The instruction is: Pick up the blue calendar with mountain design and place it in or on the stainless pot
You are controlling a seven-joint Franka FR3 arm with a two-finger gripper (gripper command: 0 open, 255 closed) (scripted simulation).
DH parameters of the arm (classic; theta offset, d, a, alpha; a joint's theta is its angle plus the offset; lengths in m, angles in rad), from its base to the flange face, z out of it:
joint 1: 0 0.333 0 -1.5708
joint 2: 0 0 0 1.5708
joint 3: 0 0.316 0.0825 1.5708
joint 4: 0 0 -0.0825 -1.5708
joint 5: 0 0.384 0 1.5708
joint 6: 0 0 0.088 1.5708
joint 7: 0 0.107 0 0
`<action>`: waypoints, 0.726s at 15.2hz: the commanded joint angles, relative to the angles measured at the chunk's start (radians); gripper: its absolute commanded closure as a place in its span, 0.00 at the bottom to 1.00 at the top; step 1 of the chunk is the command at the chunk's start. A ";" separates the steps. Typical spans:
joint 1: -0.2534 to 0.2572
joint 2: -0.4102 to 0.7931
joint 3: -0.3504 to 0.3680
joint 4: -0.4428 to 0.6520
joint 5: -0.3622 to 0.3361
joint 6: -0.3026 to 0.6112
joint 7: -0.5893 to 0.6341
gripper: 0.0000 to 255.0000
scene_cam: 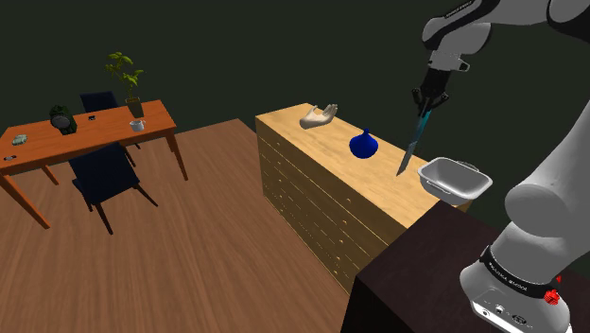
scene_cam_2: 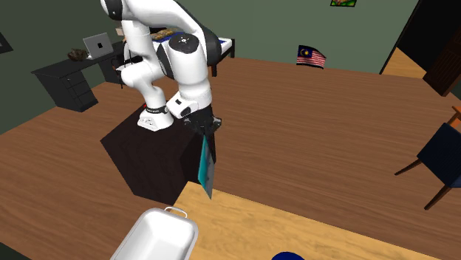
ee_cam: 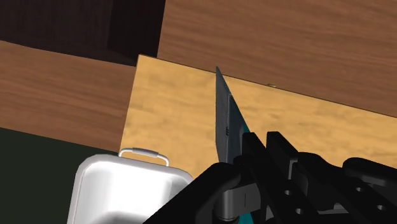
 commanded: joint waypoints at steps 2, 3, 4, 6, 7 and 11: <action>-0.032 0.003 -0.026 0.046 -0.006 -0.051 -0.049 1.00; -0.044 0.006 -0.036 0.067 -0.007 -0.071 -0.067 1.00; -0.055 0.011 -0.045 0.089 -0.008 -0.091 -0.085 1.00; -0.079 0.023 -0.064 0.136 -0.009 -0.132 -0.122 1.00; -0.092 0.031 -0.073 0.162 -0.009 -0.153 -0.140 1.00; -0.145 0.075 -0.108 0.282 -0.002 -0.241 -0.216 1.00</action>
